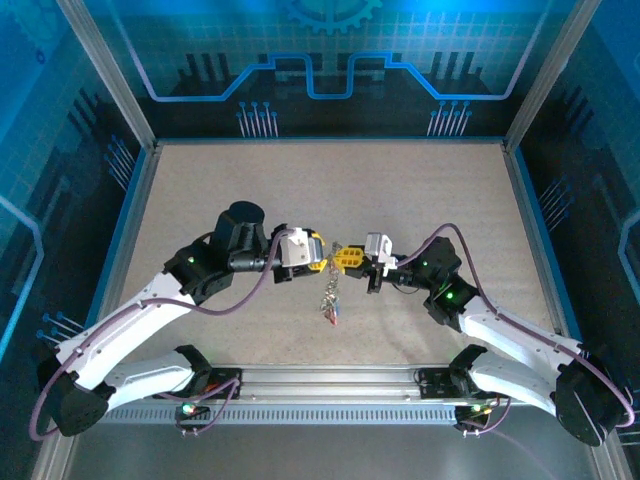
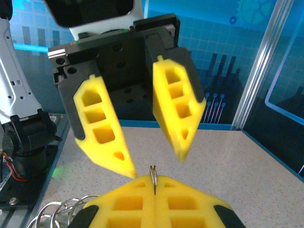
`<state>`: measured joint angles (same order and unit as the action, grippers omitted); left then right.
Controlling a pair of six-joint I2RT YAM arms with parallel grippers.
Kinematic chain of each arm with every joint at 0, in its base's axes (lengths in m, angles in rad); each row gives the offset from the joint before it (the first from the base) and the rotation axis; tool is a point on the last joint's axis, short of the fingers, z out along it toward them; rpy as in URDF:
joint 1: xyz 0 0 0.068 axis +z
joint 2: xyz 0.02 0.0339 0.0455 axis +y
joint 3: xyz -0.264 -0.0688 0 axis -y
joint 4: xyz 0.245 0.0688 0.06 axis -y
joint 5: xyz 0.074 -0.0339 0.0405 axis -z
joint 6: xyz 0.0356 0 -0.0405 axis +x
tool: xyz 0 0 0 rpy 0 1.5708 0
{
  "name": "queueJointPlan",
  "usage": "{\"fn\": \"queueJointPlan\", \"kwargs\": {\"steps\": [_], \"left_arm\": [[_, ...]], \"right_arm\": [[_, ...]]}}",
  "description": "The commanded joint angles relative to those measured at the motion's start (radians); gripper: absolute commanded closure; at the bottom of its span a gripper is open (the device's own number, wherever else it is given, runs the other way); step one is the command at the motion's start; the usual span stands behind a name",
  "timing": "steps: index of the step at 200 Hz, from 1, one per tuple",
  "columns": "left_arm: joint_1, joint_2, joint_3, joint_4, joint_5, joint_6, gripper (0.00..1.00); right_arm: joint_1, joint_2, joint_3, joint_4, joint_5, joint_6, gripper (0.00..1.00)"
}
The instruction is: Put the keys on the keyring
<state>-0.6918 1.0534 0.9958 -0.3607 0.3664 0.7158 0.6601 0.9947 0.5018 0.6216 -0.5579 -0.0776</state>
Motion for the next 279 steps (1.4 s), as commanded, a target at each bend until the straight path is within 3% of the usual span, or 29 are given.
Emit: {"fn": "queueJointPlan", "kwargs": {"steps": [1,41,85,139,182,279], "left_arm": [[0.002,-0.013,-0.002,-0.056,0.048,0.017,0.63],[0.003,-0.007,-0.021,0.01,0.061,-0.012,0.64],[0.002,0.016,-0.006,0.018,0.073,-0.011,0.81],[0.003,0.027,-0.009,0.035,0.071,-0.024,0.78],[0.002,0.034,0.0,0.037,0.058,-0.016,1.0],[-0.058,0.052,-0.051,0.063,-0.036,0.104,1.0]], "right_arm": [[0.006,-0.017,0.034,0.06,-0.002,0.008,1.0],[0.008,-0.021,0.037,0.052,-0.01,0.009,1.0],[0.009,-0.024,0.04,0.044,-0.01,0.009,1.0],[0.008,-0.018,0.049,0.041,-0.014,0.013,1.0],[0.01,-0.012,0.057,0.04,-0.015,0.017,1.0],[0.02,-0.019,0.075,0.052,0.116,0.152,1.0]]}}
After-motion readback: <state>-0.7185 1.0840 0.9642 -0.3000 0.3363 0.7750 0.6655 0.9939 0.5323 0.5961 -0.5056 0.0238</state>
